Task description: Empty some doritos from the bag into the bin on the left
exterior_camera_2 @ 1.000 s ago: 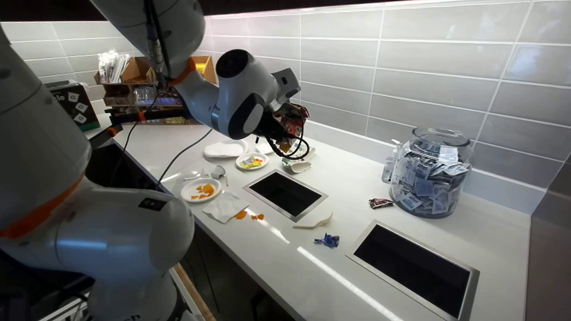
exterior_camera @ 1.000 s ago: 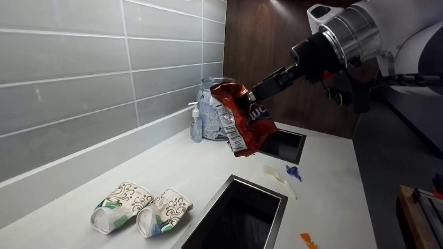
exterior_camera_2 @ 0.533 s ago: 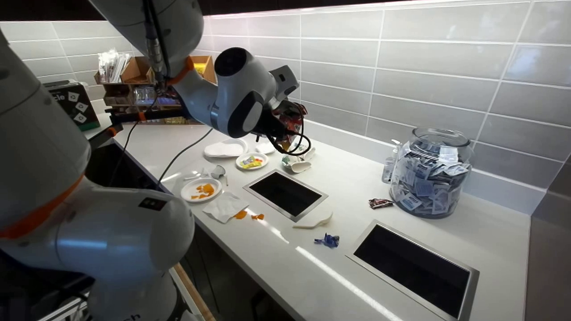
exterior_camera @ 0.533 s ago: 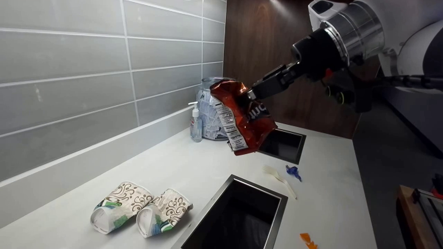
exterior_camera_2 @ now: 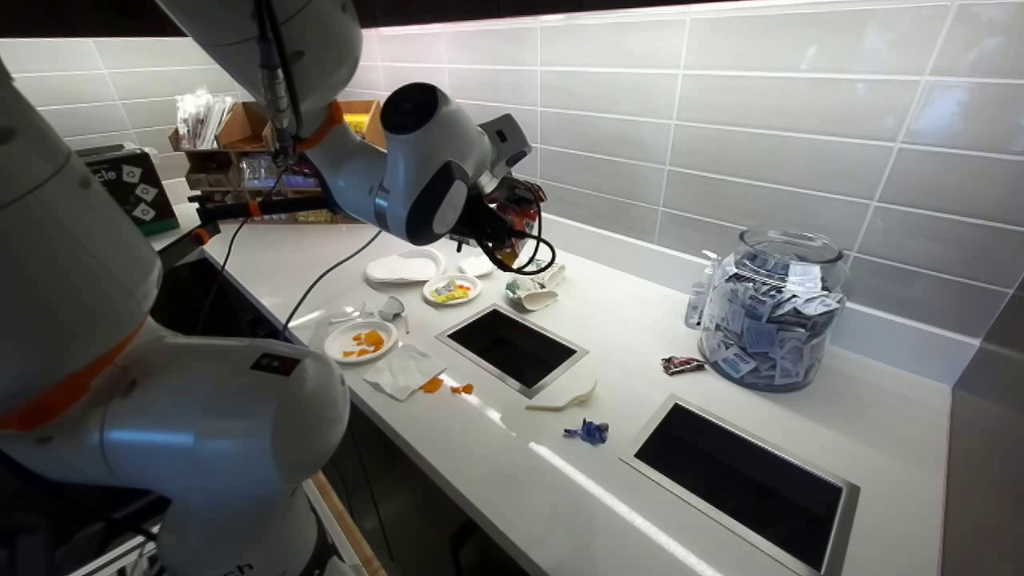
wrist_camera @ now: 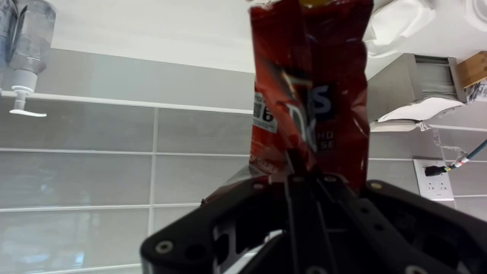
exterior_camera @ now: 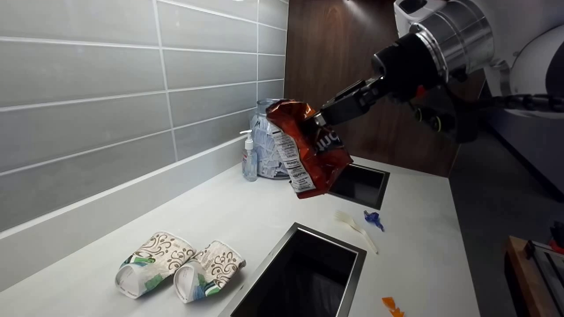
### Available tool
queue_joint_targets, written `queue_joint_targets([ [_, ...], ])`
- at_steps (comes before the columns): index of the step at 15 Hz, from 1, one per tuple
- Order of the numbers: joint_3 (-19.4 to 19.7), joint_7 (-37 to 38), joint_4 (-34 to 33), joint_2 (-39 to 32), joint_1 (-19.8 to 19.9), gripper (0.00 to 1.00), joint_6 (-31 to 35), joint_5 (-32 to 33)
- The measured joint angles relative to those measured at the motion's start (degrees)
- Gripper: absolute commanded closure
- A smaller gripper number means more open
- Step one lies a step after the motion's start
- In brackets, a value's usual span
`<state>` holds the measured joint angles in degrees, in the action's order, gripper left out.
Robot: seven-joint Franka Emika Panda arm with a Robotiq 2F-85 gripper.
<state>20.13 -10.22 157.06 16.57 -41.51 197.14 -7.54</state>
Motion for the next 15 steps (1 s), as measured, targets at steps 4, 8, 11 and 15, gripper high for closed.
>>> queue_joint_targets([
  [4,0.4,-0.1,0.0,0.2,-0.2,1.00,0.0,0.3],
  [8,0.1,-1.7,0.0,0.3,0.6,1.00,0.0,1.0],
  [11,0.1,-3.8,0.0,0.4,0.7,1.00,-0.1,2.7],
  [15,-0.5,-4.3,0.0,0.5,1.2,1.00,-1.4,2.3],
])
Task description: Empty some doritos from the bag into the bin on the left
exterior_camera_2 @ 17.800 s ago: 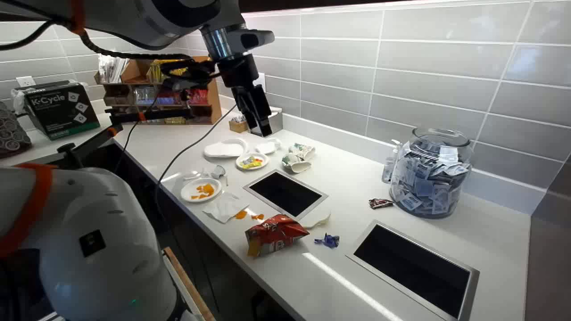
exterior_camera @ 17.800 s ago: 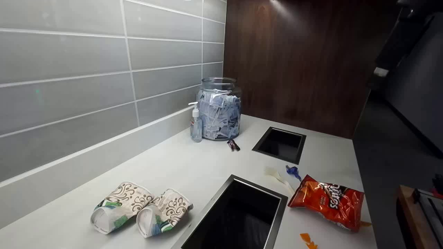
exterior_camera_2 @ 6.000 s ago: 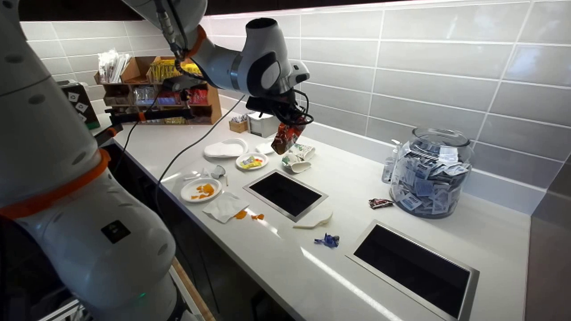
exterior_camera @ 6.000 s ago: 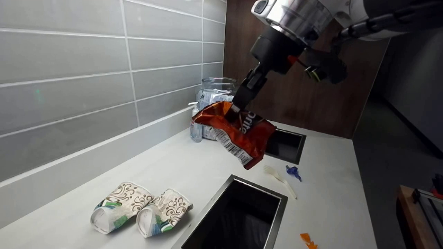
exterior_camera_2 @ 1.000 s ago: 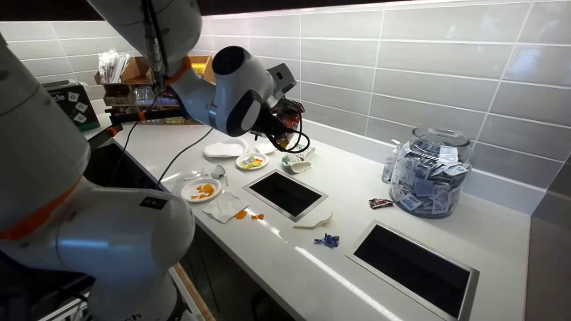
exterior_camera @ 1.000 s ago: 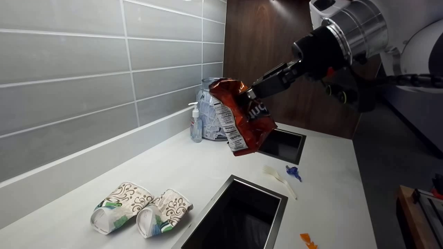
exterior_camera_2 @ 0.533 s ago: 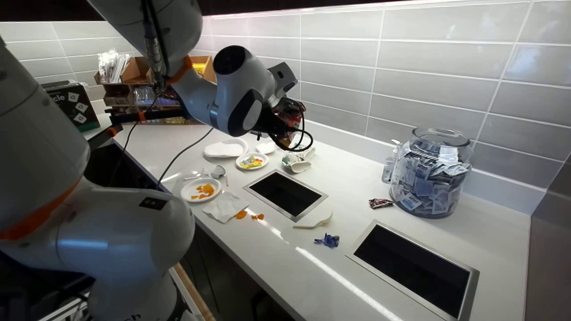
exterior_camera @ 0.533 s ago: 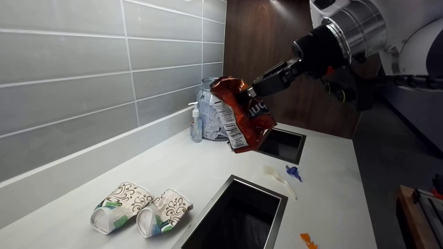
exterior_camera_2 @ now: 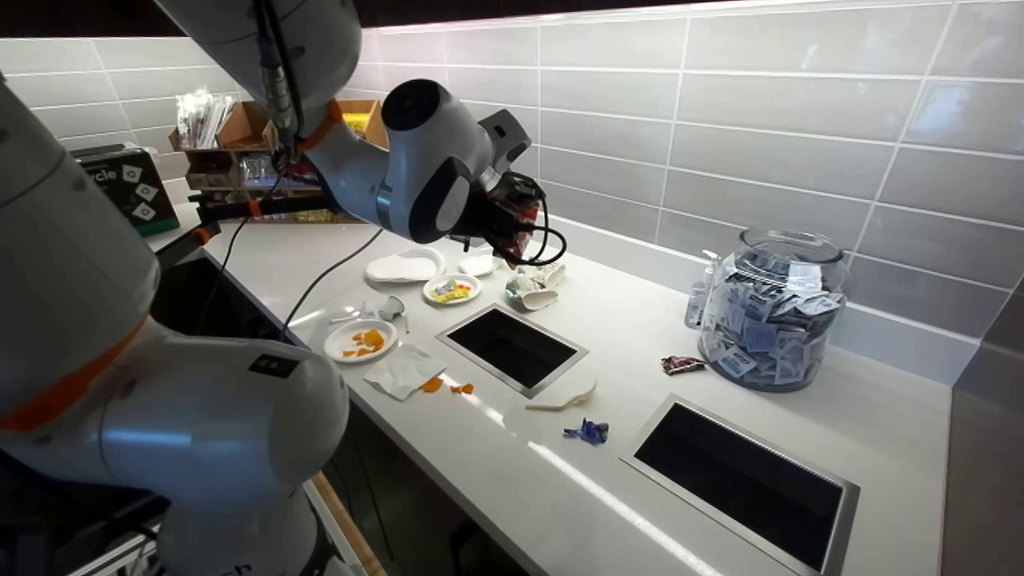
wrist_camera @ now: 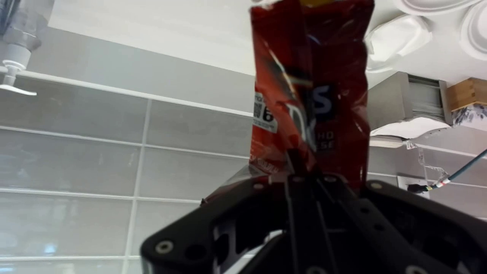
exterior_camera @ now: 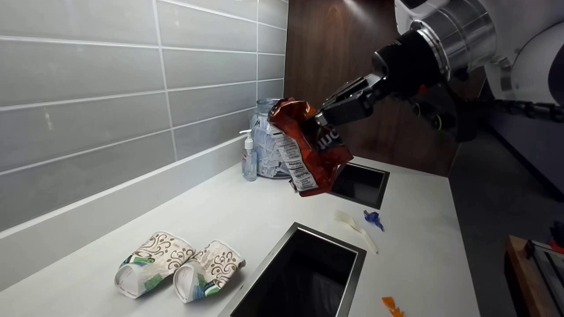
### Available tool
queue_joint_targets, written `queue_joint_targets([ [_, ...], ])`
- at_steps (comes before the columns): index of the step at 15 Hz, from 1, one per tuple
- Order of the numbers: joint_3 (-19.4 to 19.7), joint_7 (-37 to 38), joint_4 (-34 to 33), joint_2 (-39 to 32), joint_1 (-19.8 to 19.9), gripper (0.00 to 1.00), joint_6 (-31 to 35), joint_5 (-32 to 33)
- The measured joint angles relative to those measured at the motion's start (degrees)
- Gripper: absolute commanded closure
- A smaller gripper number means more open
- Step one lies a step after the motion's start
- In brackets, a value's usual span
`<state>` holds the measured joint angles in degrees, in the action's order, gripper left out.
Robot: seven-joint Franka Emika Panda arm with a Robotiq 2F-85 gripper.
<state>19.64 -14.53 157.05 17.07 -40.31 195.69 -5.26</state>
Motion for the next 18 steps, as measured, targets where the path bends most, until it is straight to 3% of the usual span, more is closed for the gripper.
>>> queue_joint_targets([
  [8,4.7,-0.1,-0.1,0.7,-4.6,1.00,5.2,3.4],
  [18,6.6,-0.1,0.0,0.7,-6.0,1.00,4.7,4.0],
])
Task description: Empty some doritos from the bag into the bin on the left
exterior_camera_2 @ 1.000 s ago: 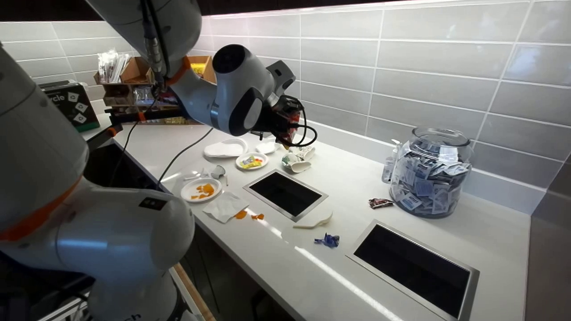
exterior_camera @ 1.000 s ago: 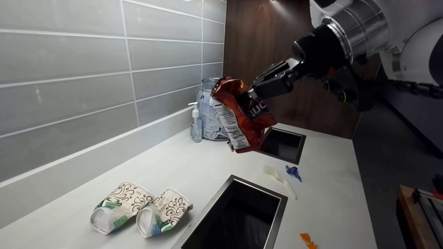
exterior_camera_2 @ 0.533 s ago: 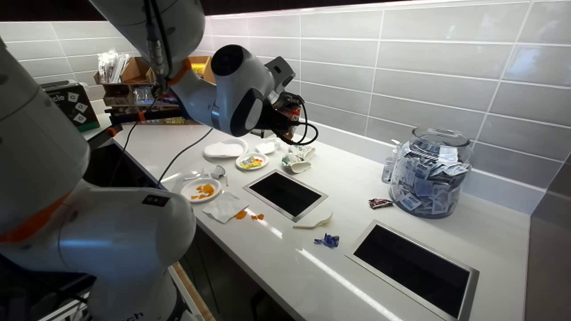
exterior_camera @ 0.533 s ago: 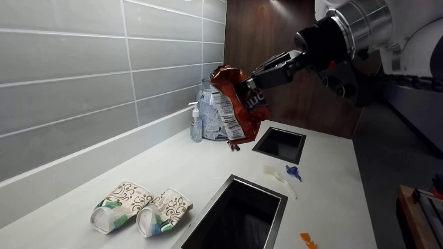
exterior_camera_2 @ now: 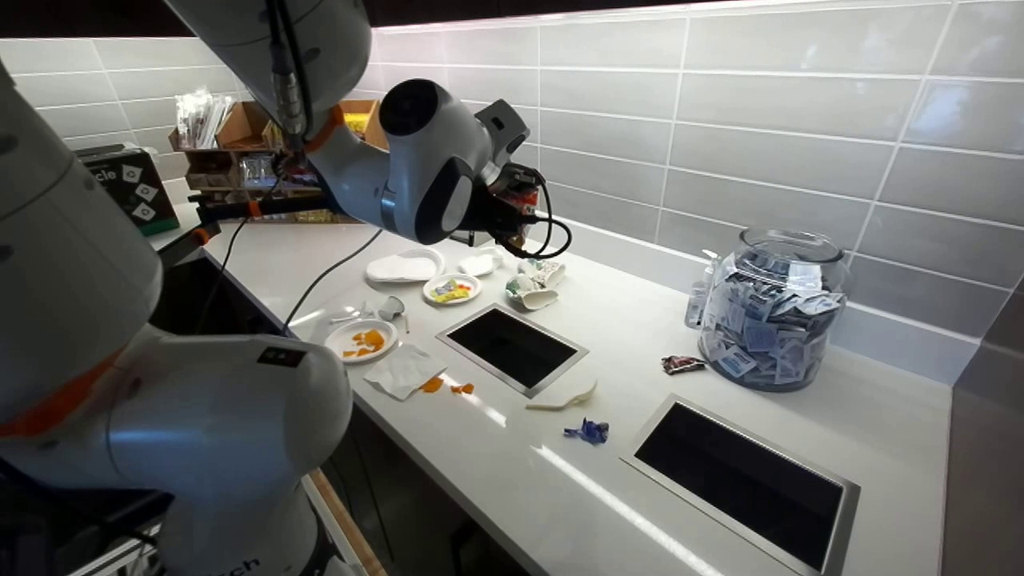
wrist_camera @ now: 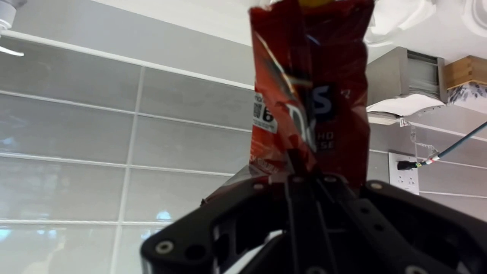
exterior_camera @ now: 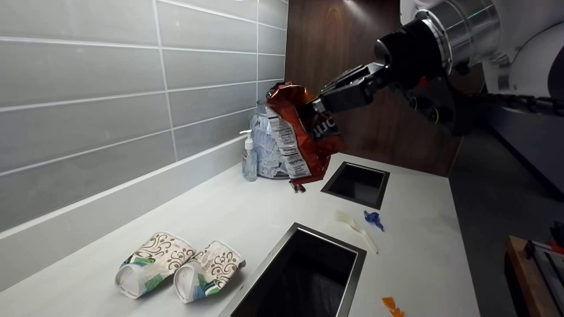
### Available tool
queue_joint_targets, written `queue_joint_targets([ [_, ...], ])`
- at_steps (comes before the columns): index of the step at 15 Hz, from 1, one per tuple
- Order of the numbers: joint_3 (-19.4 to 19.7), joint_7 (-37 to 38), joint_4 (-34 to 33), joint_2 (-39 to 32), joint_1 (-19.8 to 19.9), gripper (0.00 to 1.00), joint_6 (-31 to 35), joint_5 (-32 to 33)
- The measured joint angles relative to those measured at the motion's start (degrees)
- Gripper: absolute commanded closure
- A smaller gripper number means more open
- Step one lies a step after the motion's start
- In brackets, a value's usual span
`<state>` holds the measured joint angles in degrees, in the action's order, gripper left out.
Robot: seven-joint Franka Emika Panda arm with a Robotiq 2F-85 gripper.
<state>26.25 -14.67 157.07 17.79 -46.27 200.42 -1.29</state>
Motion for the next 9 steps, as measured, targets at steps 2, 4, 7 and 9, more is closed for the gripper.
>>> queue_joint_targets([
  [2,0.0,0.0,0.0,0.0,0.0,1.00,-0.1,0.0],
  [4,0.0,0.2,0.0,0.0,0.0,1.00,-0.5,-0.2],
  [7,-0.4,0.9,0.0,0.2,0.6,1.00,-2.9,-1.3],
  [9,-1.9,0.9,0.0,0.6,2.7,1.00,-6.4,-3.0],
])
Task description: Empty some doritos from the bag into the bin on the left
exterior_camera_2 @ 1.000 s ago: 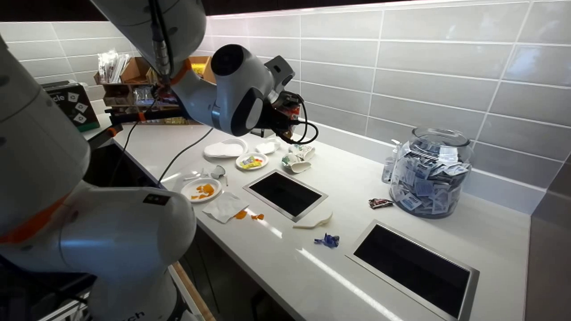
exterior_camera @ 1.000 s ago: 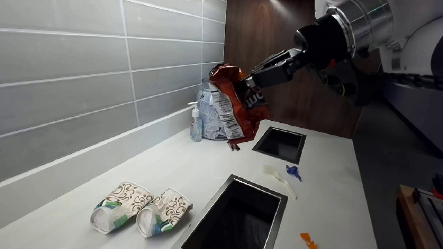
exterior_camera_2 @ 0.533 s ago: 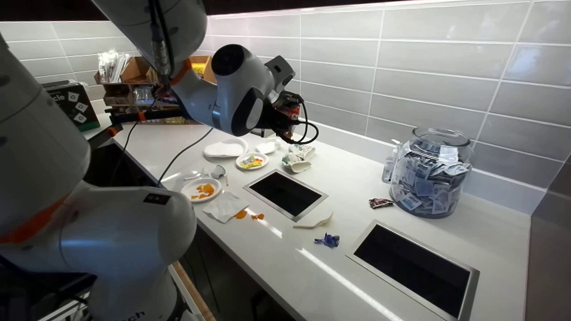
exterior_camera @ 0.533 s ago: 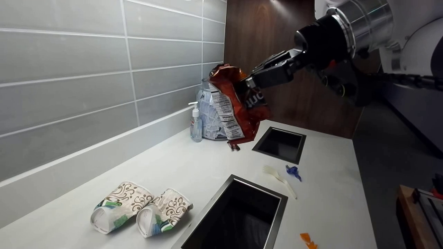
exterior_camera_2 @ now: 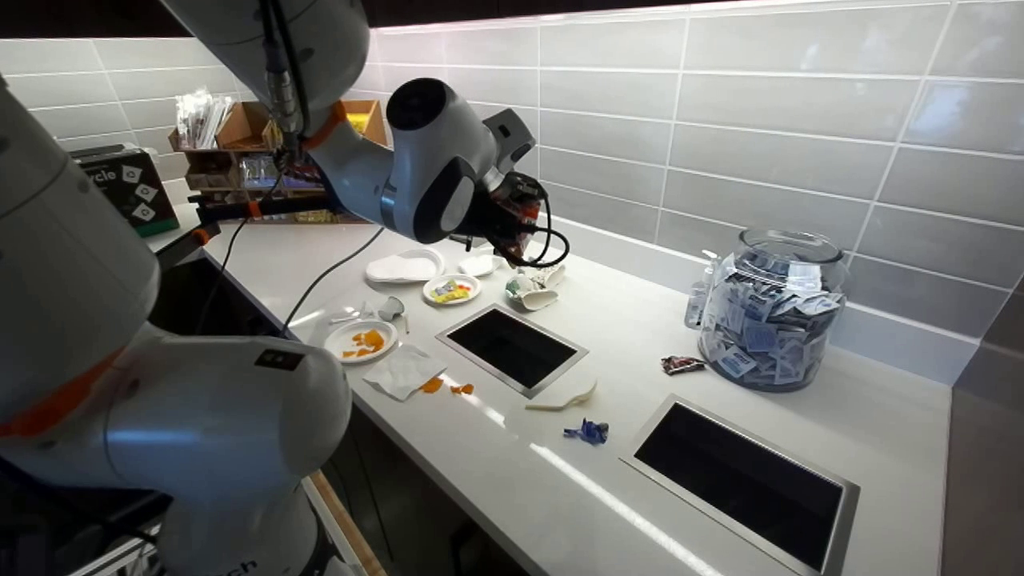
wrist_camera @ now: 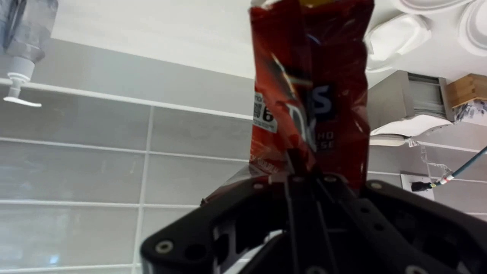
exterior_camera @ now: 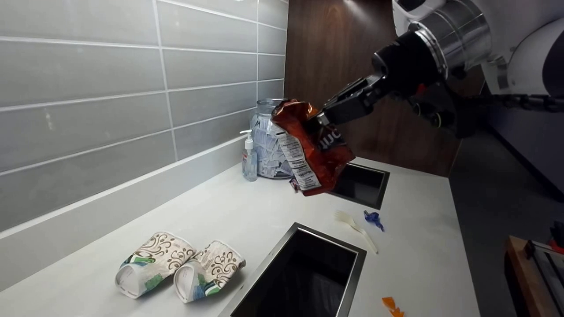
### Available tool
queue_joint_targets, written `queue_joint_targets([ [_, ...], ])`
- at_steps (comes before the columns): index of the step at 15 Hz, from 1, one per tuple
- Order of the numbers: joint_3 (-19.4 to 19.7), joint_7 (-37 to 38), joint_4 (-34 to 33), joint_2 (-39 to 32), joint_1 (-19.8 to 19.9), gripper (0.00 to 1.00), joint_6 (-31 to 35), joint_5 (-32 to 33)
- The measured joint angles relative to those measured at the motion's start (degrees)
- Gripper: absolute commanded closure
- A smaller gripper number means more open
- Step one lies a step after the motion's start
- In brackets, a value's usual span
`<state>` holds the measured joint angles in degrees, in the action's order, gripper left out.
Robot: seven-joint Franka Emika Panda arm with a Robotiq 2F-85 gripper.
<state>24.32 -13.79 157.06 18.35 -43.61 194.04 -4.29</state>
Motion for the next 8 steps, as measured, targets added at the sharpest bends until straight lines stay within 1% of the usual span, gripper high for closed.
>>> queue_joint_targets([
  [2,-2.4,0.3,-0.1,0.4,3.1,1.00,-4.1,-1.9],
  [4,-6.3,1.8,-0.9,0.5,8.0,1.00,-9.3,-3.4],
  [8,-18.0,9.4,-4.1,0.7,22.6,1.00,-22.8,-1.9],
])
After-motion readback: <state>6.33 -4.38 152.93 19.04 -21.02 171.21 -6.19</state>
